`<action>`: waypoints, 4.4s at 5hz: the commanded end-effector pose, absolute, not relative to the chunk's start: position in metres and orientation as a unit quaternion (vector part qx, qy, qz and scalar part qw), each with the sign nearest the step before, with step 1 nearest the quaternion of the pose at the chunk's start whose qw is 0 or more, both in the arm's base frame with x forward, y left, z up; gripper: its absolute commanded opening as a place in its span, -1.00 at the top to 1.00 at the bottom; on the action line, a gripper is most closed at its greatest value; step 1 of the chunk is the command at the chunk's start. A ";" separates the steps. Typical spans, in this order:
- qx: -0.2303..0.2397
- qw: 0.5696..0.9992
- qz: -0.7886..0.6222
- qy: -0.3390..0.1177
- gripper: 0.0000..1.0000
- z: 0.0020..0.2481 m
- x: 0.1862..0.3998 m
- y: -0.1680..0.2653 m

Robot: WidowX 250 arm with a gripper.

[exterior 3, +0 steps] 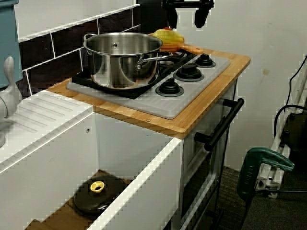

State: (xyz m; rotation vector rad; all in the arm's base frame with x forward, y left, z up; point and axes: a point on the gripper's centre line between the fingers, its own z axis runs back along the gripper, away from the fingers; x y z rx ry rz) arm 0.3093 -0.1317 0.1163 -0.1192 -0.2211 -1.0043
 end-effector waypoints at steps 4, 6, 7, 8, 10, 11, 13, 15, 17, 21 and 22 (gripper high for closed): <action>-0.066 0.782 -0.608 -0.122 -1.00 0.161 0.326 -0.082; -0.052 0.750 -0.647 -0.126 -1.00 0.166 0.325 -0.073; -0.052 0.747 -0.649 -0.134 -1.00 0.169 0.326 -0.062; -0.052 0.752 -0.643 -0.139 -1.00 0.171 0.329 -0.051; -0.041 0.751 -0.644 -0.138 -1.00 0.170 0.337 -0.022; -0.042 0.751 -0.645 -0.133 -1.00 0.166 0.341 -0.016; -0.026 0.752 -0.645 -0.129 -1.00 0.150 0.342 -0.008; -0.024 0.745 -0.657 -0.114 -1.00 0.138 0.342 -0.009; -0.017 0.743 -0.662 -0.090 -1.00 0.120 0.347 -0.011; -0.062 0.752 -0.651 -0.081 1.00 0.109 0.369 -0.011; -0.073 0.754 -0.646 -0.095 1.00 0.113 0.373 -0.014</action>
